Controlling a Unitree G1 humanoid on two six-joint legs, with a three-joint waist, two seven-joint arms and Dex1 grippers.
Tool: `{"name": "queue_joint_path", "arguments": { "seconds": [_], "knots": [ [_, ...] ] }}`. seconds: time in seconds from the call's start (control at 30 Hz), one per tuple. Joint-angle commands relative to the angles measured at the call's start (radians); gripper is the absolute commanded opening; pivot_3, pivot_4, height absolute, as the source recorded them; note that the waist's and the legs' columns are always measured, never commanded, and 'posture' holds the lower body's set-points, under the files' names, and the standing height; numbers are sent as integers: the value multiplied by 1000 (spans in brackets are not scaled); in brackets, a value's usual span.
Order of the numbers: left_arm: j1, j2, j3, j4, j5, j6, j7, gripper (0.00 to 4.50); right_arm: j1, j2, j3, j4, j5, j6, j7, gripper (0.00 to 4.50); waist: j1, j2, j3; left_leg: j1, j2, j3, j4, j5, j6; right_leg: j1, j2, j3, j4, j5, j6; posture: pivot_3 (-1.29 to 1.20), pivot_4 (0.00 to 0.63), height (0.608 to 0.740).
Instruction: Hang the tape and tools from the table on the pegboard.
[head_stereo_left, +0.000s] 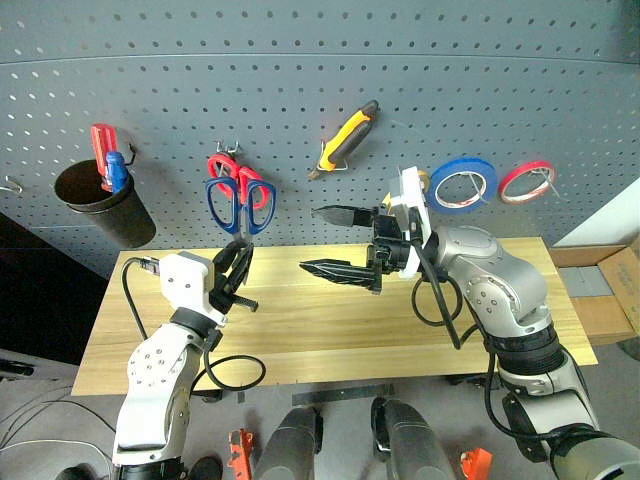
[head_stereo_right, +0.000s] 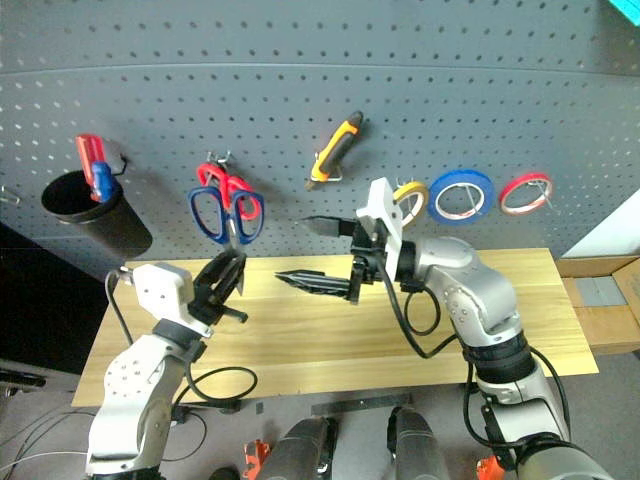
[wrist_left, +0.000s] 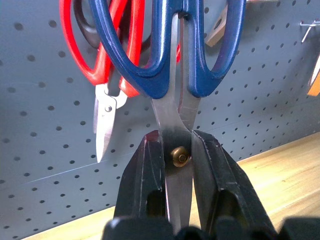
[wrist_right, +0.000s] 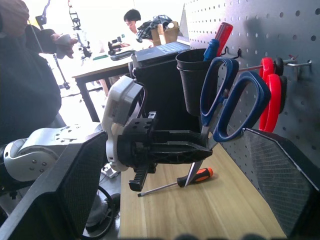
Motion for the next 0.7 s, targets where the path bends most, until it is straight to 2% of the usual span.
{"name": "queue_joint_path", "arguments": {
  "seconds": [0.03,0.2,0.47,0.63,0.67,0.7],
  "knots": [
    [-36,8,16,-5,-17,-14,1,467,1,-3,-18,-54,18,-9,-9,4500,-1,0,0,0,0,0,0,0,0,0,0,0,0,0,0,10,213,740],
    [-71,20,25,44,-6,-2,9,467,6,-5,-17,-59,16,-9,-20,4500,-4,0,0,0,0,0,0,0,0,0,0,0,0,0,0,7,214,740],
    [-234,39,17,288,68,-16,59,464,5,-4,-10,-61,13,-7,-32,4500,-11,-1,-1,0,0,1,1,0,-1,0,0,0,1,0,0,-2,217,740],
    [-291,38,27,336,5,56,16,464,11,-8,-8,-71,15,-2,-37,4500,-27,-1,-1,0,0,1,1,0,-1,-1,0,0,2,0,0,-6,216,740],
    [-291,38,31,333,-9,69,9,1088,12,-8,-8,-73,16,-1,-38,4500,-29,0,-2,0,0,1,1,0,-1,-1,0,0,2,0,0,-6,216,740],
    [-284,38,38,321,-38,85,-13,1341,13,-7,-9,-75,19,2,-40,4500,-30,0,-2,0,0,2,1,0,-1,-1,0,1,2,0,0,-4,217,740]
  ]
}}
